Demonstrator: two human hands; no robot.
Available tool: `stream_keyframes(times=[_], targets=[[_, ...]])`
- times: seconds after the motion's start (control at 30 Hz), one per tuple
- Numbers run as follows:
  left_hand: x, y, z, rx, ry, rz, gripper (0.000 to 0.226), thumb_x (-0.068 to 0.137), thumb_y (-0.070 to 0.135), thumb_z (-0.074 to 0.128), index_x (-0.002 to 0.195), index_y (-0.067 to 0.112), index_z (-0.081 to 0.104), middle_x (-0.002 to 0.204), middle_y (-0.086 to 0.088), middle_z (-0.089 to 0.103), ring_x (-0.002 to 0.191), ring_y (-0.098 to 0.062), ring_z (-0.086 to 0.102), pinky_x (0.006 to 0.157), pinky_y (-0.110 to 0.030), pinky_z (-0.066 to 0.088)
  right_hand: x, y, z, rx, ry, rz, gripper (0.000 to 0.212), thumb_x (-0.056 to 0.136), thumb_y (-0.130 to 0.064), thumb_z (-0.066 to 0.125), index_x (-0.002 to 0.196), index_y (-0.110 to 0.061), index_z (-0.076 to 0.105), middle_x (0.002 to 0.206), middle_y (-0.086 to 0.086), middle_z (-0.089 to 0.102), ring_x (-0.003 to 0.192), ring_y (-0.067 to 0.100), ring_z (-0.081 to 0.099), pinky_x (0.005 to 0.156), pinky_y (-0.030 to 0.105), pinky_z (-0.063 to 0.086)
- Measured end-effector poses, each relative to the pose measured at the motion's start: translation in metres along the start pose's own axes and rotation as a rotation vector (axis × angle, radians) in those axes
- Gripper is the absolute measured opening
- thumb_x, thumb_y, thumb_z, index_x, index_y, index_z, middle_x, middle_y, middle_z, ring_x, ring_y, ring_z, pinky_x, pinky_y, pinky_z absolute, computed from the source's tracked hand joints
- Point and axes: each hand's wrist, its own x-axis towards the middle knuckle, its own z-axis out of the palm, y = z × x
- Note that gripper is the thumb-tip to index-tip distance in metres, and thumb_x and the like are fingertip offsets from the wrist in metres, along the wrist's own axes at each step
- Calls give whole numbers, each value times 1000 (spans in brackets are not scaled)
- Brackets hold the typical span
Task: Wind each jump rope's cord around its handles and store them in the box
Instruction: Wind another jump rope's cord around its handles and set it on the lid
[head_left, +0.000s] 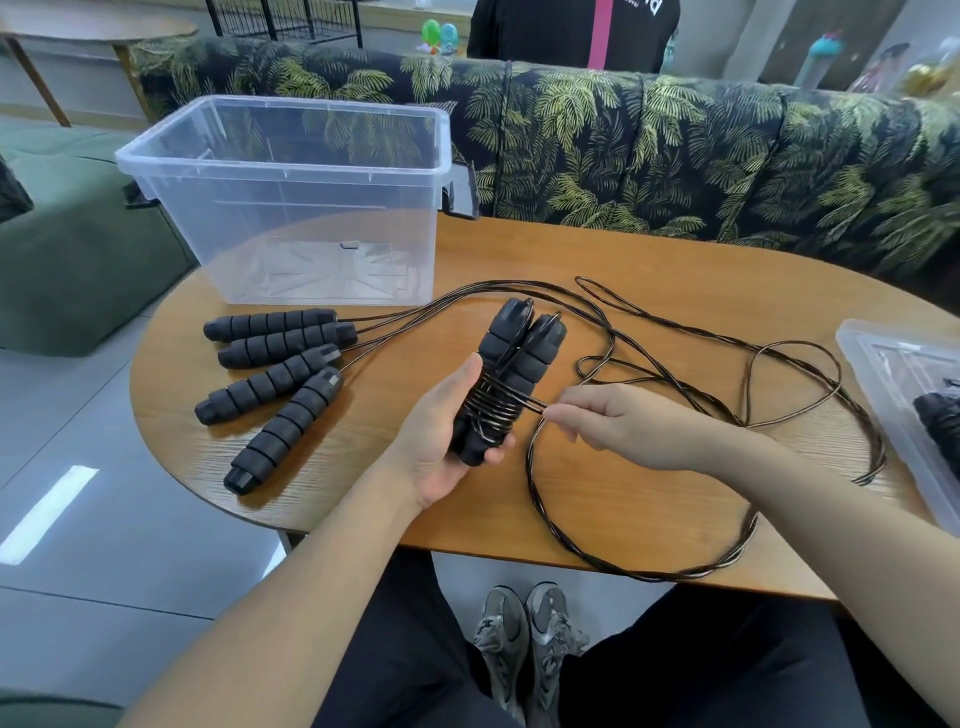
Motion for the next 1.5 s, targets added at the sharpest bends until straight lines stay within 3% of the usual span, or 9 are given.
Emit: stream_keyframes(times=[0.27,0.47,0.73,0.83,0.93,1.07,1.17,1.3,1.5], targets=[[-4,6,-2,-94,-60,-4,45,101,43,41,100,13,75,81,-8,60,61,-21,55,42,-23,39,-9,15,-10,469,-213,1,37,93,-50,50,99,-15,61,67,-4,40,58,13,28,51,26,24],[-5,6,-4,-19,-125,-46,41,102,41,42,108,14,72,89,-10,65,68,-26,62,48,-27,49,3,24,-25,244,-35,173,49,80,-65,64,67,-18,59,56,-4,44,53,11,40,58,29,38],[0,3,-9,90,-238,-114,58,92,39,60,130,-1,40,100,-19,65,71,-34,67,48,-31,53,31,14,-41,173,-102,255,20,91,-32,64,97,-14,68,71,-1,49,67,16,39,57,27,33],[2,2,-9,78,-268,-134,43,91,35,64,117,7,44,103,-25,63,71,-37,67,46,-32,52,43,4,-50,182,-149,240,18,86,-26,65,100,-15,72,70,-1,50,61,13,37,52,25,29],[4,1,-11,99,-317,-146,32,90,35,72,98,16,48,110,-32,62,78,-42,68,49,-35,56,54,-4,-59,113,-221,248,9,83,-22,67,77,-25,73,69,1,50,61,16,35,50,27,25],[3,0,-3,228,-314,-169,18,88,28,71,91,19,55,110,-33,66,79,-42,71,52,-36,59,63,-21,-65,-122,-295,238,16,78,-41,80,71,-28,75,74,-4,63,73,19,50,62,31,42],[1,0,0,272,-272,-188,30,87,29,74,102,17,51,114,-35,66,81,-43,71,56,-39,62,63,-39,-69,-214,-253,208,20,74,-49,81,73,-30,75,86,-10,71,92,14,60,83,34,48],[0,4,1,299,-271,-223,51,95,26,69,139,30,45,126,-30,62,91,-48,71,65,-45,64,58,-64,-63,-363,-233,159,21,77,-49,80,74,-31,69,81,-12,67,84,10,59,75,31,45],[-2,2,5,346,-218,-178,44,97,30,60,139,22,48,125,-25,62,93,-44,72,71,-46,64,46,-84,-45,-492,-92,106,26,94,-44,61,90,-21,74,71,-5,64,68,12,57,61,28,44]])
